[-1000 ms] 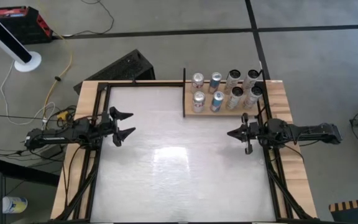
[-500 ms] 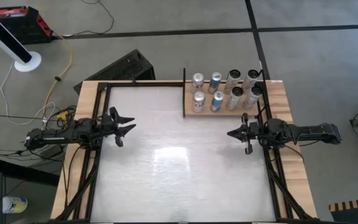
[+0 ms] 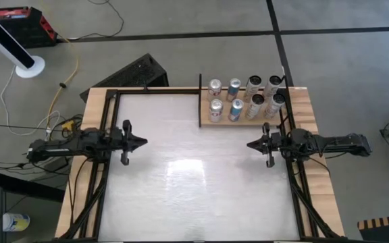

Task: Place canned beverage on shelf
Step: Return to home position

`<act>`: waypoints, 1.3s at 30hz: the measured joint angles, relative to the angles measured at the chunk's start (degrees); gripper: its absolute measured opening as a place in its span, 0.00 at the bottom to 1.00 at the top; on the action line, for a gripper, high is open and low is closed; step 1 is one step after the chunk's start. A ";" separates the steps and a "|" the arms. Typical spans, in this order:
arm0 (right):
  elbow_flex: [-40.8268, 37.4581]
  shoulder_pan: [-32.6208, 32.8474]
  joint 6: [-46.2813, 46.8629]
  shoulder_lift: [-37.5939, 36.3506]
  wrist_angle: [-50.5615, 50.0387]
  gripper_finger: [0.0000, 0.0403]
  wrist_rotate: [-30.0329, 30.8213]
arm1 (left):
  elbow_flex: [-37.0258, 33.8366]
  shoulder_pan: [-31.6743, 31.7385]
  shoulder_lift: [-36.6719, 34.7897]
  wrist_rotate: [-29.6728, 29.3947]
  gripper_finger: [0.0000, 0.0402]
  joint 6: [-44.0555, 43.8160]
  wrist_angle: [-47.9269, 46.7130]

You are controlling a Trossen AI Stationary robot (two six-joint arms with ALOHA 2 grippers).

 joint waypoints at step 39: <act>-0.02 0.00 0.00 -0.02 0.02 0.11 -0.04 | -2.73 -0.04 0.16 -0.27 0.03 3.43 -1.50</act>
